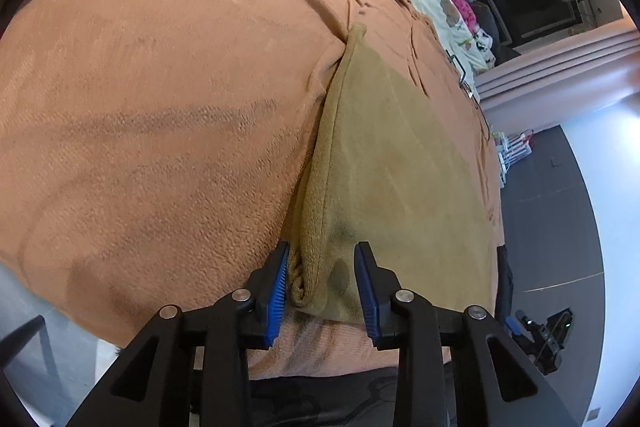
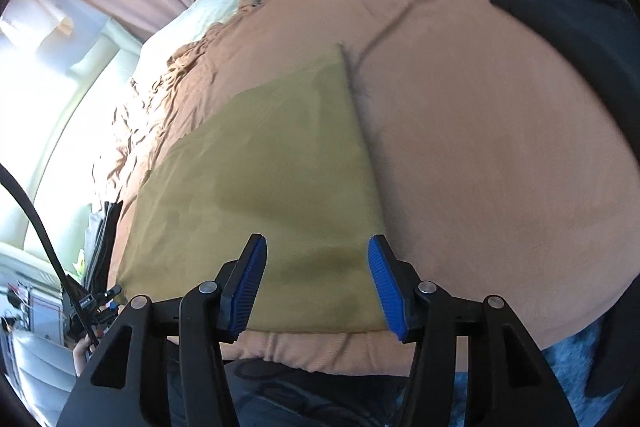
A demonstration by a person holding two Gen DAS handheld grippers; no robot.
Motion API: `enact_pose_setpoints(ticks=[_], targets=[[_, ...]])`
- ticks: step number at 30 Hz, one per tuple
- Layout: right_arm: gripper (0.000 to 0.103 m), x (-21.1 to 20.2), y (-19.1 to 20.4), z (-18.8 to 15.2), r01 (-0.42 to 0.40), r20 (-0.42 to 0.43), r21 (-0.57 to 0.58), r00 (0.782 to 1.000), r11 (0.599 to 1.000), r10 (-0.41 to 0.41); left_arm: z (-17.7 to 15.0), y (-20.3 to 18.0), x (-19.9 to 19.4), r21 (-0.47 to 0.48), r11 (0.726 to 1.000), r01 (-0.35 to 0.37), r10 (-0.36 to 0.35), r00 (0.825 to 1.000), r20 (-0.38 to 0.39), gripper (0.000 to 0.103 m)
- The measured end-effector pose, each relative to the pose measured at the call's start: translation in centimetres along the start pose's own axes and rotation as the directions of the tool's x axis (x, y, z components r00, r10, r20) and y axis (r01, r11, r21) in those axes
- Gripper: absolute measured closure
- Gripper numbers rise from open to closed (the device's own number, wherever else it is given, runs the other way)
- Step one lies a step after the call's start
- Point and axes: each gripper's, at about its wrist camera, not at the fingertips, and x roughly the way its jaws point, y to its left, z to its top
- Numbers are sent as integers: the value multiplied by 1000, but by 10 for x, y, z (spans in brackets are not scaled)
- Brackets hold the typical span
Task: Fold small clothes
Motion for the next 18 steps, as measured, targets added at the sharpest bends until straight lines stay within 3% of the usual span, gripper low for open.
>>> enact_pose_setpoints(ticks=[10, 18], targets=[[52, -4, 70, -5, 106, 84, -157, 992, 982, -94, -10, 4, 2, -17, 1000, 1, 0, 1000, 18, 70], [52, 25, 127, -15, 11, 19, -234, 1000, 972, -7, -17, 7, 0, -30, 1000, 0, 1, 999, 39, 70]])
